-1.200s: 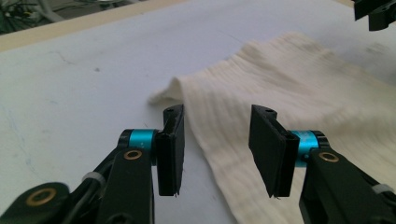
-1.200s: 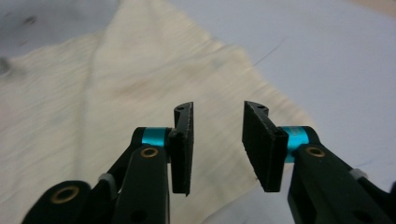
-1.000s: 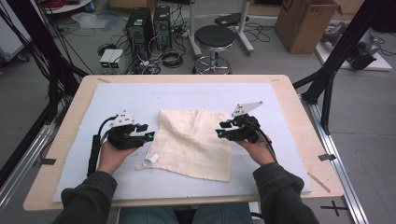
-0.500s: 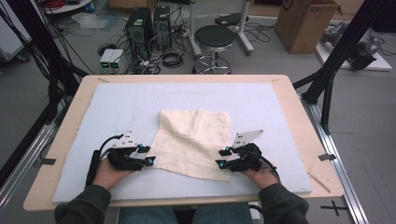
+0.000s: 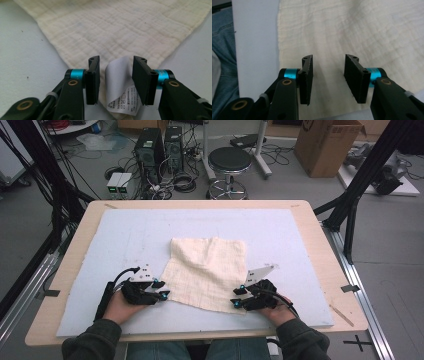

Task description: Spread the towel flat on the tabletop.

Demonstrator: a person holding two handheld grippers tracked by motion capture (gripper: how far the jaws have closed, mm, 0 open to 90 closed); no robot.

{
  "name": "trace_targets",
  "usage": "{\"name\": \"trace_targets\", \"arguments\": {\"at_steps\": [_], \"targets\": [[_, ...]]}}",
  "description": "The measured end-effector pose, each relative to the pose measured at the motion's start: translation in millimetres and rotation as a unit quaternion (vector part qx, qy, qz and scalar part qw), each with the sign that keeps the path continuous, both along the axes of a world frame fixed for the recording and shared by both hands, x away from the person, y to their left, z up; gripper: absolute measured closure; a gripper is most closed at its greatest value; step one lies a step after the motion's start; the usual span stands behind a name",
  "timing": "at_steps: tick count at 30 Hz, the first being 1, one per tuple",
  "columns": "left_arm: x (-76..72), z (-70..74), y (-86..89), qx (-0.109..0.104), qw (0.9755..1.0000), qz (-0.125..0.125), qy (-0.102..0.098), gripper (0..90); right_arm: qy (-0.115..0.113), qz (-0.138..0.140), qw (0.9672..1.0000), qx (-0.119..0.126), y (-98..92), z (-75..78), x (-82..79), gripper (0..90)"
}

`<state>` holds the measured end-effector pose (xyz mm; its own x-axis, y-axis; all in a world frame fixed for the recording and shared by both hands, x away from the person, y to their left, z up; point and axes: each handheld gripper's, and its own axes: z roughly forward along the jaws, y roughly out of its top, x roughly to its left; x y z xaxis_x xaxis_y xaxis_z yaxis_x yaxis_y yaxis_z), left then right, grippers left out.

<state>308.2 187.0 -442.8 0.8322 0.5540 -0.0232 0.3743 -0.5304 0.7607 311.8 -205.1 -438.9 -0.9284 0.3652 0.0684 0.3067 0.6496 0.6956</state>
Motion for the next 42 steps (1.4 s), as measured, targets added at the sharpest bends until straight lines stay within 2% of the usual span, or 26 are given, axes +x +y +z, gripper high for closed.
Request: {"name": "trace_targets", "arguments": {"at_steps": [1,4,7,11,15,19,23,28,29,37,42], "targets": [[-0.4,0.3,0.2,0.003,1.0,0.002,-0.003,62.2,-0.005,0.001,1.0,0.0,0.3,-0.3,-0.5,60.7],[-2.4,-1.6,0.2,-0.008,1.0,0.0,-0.005,73.5,-0.007,-0.004,1.0,-0.001,-0.3,-0.4,0.1,63.9],[-4.1,-1.9,0.4,-0.011,0.9999,-0.001,-0.005,81.4,-0.004,-0.005,1.0,0.001,-1.1,-0.7,1.0,65.9],[-5.8,-1.4,-0.7,-0.009,0.9999,0.0,-0.005,86.4,-0.002,-0.006,1.0,0.002,-1.5,-0.8,2.1,68.0],[-7.1,-0.8,0.1,-0.01,0.9999,0.0,-0.001,87.7,-0.006,-0.005,1.0,0.001,-1.9,-0.8,3.5,72.4],[-9.3,-0.6,1.4,-0.014,0.9999,-0.001,0.004,88.0,0.001,-0.001,1.0,0.003,-4.1,-0.6,7.9,81.9],[-17.3,0.9,3.0,-0.01,0.9999,-0.008,0.005,88.2,0.008,0.005,0.9999,0.005,-5.0,0.0,10.6,86.9],[-27.4,5.0,4.0,-0.01,0.9998,-0.015,0.001,88.2,-0.003,0.019,0.9998,-0.004,-4.6,1.7,9.1,87.6],[-29.1,5.3,4.2,-0.011,0.9998,-0.017,0.0,88.2,0.003,0.02,0.9998,-0.003,-4.9,1.9,7.9,87.6],[-45.2,10.3,3.2,-0.021,0.9994,-0.026,-0.01,88.2,0.003,0.04,0.9992,-0.004,-8.8,2.5,4.4,87.7],[-53.2,12.2,1.3,-0.013,0.9994,-0.026,-0.019,88.1,0.003,0.045,0.999,-0.003,-14.8,4.2,1.1,87.7]]}}
